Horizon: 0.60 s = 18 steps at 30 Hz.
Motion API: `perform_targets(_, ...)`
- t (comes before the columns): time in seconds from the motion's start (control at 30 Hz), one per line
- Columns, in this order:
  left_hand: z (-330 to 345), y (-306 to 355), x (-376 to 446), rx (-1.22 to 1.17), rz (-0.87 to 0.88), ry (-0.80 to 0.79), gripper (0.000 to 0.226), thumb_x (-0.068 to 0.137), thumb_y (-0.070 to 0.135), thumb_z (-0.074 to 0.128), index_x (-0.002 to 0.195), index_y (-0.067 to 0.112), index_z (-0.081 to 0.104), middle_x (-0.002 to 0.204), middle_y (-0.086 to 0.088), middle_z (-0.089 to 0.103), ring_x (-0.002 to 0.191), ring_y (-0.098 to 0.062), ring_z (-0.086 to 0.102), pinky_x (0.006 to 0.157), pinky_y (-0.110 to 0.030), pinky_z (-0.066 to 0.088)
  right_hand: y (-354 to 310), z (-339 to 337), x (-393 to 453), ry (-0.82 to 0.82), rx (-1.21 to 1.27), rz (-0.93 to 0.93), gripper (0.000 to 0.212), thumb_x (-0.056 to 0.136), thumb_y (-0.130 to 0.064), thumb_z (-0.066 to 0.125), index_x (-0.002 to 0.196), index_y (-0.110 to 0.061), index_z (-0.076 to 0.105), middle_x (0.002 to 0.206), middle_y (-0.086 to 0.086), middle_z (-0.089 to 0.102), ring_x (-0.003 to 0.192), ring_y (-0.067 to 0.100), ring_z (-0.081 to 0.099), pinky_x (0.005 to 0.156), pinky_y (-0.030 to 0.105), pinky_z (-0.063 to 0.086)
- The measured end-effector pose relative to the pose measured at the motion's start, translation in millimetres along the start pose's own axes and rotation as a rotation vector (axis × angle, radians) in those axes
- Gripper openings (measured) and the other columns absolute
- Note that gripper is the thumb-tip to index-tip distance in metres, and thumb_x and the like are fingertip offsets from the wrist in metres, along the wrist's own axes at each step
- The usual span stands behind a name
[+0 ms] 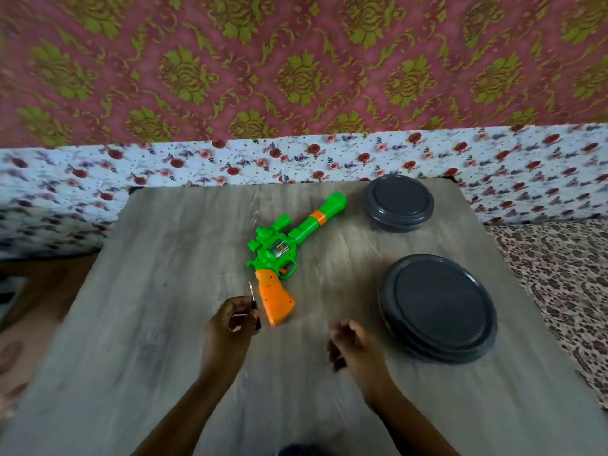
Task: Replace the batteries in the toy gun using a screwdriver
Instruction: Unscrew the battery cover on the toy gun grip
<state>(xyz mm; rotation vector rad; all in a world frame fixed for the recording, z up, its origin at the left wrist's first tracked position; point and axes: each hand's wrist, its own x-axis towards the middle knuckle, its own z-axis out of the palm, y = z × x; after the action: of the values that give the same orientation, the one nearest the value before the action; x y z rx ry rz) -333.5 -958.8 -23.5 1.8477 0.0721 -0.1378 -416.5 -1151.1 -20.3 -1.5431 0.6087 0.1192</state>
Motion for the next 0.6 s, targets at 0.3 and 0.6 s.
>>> perform_targets(0.3,-1.8,-61.5,44.8,0.043,0.171,0.208,0.023,0.086,0.004,0.062,0.094,0.026,0.059,0.078,0.021,0.068,0.071,0.002,0.064,0.065,-0.006,0.047,6.6,47.9,103.3,-0.011,-0.153,-0.507,0.011,0.084,-0.013,0.05,0.081,-0.023,0.054,0.068,-0.006,0.056,0.061,0.001,0.054,0.06,0.011,0.041)
perform_targets(0.6,4.2,-73.8,51.2,-0.071,0.347,0.024,0.023,0.074,0.014,0.068,0.091,0.027,0.059,0.073,0.012,0.069,0.067,-0.004,0.067,0.064,-0.014,0.052,28.5,51.0,120.9,-0.072,-0.332,-0.71,0.005,0.084,-0.018,0.054,0.083,-0.02,0.059,0.073,-0.007,0.063,0.071,0.003,0.057,0.063,0.01,0.041)
